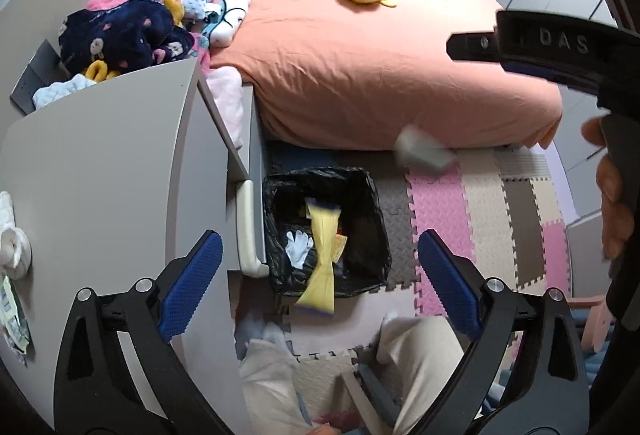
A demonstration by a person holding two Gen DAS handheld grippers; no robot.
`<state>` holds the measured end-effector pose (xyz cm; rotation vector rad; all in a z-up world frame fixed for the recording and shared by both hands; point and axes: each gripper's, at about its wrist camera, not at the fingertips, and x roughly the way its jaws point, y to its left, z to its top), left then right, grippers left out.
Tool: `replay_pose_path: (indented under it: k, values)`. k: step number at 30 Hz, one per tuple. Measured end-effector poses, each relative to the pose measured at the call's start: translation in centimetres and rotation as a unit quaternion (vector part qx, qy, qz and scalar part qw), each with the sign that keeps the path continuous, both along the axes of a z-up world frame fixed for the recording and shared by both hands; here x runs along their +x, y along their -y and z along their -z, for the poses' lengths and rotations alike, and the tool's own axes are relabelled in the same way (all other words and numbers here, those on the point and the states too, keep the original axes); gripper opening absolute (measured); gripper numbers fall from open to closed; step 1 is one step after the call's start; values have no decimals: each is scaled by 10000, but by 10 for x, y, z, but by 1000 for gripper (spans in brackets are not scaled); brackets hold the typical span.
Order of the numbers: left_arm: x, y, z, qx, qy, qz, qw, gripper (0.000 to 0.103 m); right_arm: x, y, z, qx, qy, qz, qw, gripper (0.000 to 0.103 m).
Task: Collect trash
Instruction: 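Open both tools to drop the wrapper and grey piece into the bin, then move both open tools back over the table items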
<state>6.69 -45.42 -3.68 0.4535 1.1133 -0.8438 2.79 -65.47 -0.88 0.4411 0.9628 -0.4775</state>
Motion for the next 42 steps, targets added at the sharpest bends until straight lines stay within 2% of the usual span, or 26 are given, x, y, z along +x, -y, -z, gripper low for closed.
replay_pose_path:
  k: [15,32,42]
  values:
    - [15,-16,-4,-57,24,-250,9997,95,11,-10,-3,-29,-9,-111,9999,73]
    - [40,-77,-14,-153,146,-719,9972,95,45,-71,-12,-124,16,-643,9979,73]
    - [60,-128,-15,-173,201,-1210,9923,95,77,-119,-12,-104,-2,-1094,9939,73]
